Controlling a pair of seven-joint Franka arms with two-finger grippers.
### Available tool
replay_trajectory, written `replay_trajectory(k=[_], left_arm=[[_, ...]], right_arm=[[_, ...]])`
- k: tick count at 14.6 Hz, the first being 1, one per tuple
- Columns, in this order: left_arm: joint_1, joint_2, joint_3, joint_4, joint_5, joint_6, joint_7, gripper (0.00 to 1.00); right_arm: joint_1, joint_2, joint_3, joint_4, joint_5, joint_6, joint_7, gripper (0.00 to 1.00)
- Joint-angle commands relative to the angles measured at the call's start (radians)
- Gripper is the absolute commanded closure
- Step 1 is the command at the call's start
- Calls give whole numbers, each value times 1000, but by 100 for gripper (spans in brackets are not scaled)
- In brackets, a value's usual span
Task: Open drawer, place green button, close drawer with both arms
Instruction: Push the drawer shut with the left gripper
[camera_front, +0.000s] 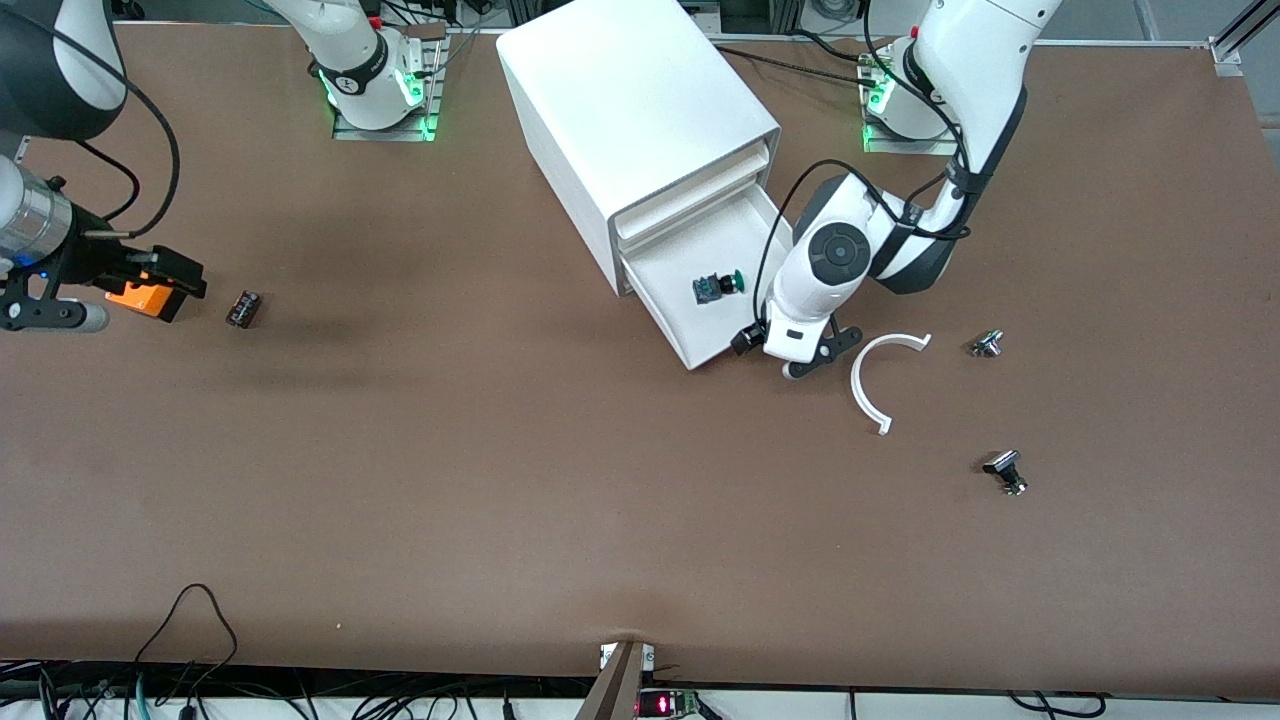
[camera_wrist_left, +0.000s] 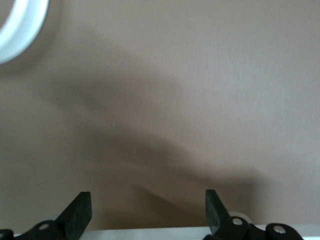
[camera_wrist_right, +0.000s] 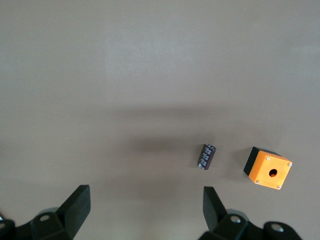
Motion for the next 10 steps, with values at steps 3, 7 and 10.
replay_trajectory(k=[3, 7, 10], left_arm=[[-10, -53, -125, -45, -16, -89, -23, 0], [-8, -73, -168, -88, -137, -95, -15, 0], [-5, -73, -215, -102, -154, -97, -13, 0]], right_arm=[[-3, -26, 1, -30, 21, 38, -16, 0], [0, -21, 2, -18, 27, 35, 1, 0], [0, -21, -1, 1, 32, 22, 1, 0]])
